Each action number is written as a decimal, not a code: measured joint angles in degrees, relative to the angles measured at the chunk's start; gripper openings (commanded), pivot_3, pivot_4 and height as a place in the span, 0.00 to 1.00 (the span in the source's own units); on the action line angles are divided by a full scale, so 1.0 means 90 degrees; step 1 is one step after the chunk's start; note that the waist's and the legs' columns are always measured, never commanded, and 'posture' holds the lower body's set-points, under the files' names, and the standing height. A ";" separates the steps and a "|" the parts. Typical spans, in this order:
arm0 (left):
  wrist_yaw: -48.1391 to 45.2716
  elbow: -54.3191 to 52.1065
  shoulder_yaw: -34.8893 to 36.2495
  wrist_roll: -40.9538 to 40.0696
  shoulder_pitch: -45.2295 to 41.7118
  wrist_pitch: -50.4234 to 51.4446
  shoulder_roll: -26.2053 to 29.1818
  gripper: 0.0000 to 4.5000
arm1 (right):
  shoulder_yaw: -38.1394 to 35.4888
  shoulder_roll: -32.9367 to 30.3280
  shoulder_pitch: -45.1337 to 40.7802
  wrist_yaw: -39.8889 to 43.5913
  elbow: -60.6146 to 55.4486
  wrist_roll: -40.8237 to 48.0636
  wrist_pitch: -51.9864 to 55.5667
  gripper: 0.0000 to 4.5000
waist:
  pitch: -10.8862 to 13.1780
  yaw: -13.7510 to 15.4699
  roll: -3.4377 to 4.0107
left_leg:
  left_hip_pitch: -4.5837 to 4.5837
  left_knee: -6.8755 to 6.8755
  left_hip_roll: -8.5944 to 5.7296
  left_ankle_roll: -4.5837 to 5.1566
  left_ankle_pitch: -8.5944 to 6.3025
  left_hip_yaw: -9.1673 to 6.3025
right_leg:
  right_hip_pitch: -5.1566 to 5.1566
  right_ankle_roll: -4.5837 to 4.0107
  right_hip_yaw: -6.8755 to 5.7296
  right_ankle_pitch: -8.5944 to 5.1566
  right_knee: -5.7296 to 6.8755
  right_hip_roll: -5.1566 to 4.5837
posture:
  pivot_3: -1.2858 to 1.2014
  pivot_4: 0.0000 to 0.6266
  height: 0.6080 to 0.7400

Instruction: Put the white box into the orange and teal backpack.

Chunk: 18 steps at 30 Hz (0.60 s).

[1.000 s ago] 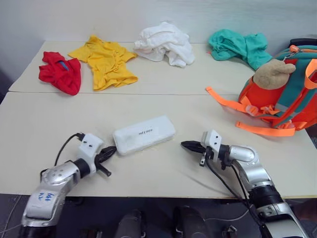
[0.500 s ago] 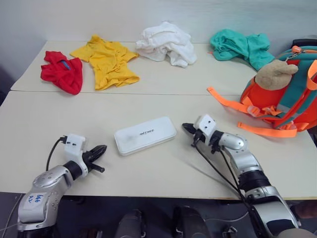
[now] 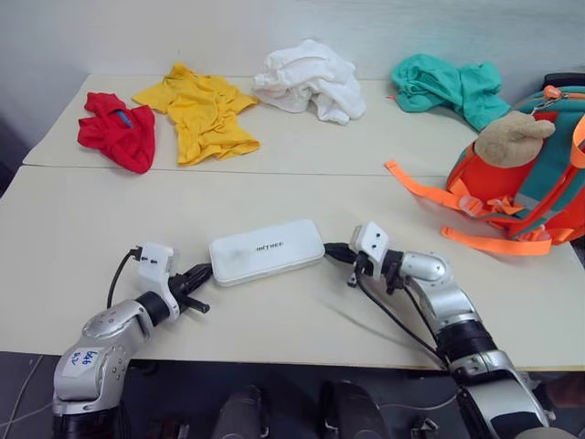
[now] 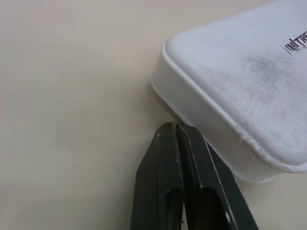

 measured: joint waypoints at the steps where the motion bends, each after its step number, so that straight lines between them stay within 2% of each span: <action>1: -0.0049 0.0082 -0.0044 0.0041 -0.0063 -0.0043 0.0062 0.03 | 0.0007 -0.0075 0.0112 0.0102 -0.0174 0.0050 0.0090 0.00 | 0.0000 -0.0001 0.0000 | 0.0000 0.0000 0.0000 0.0000 0.0000 0.0000 | 0.0000 0.0000 0.0000 0.0000 -0.0003 0.0000 | 0.52 0.24 1.00; 10: -0.0520 0.0741 -0.0411 0.0335 -0.0596 -0.0430 0.0505 0.03 | 0.0010 -0.0594 0.0797 0.0458 -0.1359 0.0368 0.0835 0.00 | 0.0002 0.0002 0.0003 | 0.0001 -0.0002 0.0000 -0.0003 -0.0003 -0.0001 | -0.0004 0.0000 0.0000 0.0000 -0.0016 -0.0001 | 0.52 0.24 1.00; 13: -0.0593 0.0959 -0.0435 0.0420 -0.0741 -0.0529 0.0599 0.03 | -0.0014 -0.0631 0.0752 0.0143 -0.1276 0.0237 0.0816 0.00 | 0.0002 -0.0003 0.0003 | 0.0001 -0.0002 0.0000 -0.0004 -0.0004 0.0000 | -0.0005 0.0000 0.0000 0.0000 -0.0016 -0.0001 | 0.52 0.24 1.00; 18: -0.0755 0.0813 -0.0030 0.0055 -0.0487 -0.0353 0.0612 0.03 | -0.0125 -0.0485 0.0026 -0.0910 -0.0412 -0.0339 0.0602 0.00 | 0.0002 -0.0039 0.0003 | 0.0000 -0.0011 0.0003 -0.0009 -0.0004 0.0003 | -0.0014 0.0000 0.0002 0.0000 -0.0012 0.0001 | 0.52 0.24 1.00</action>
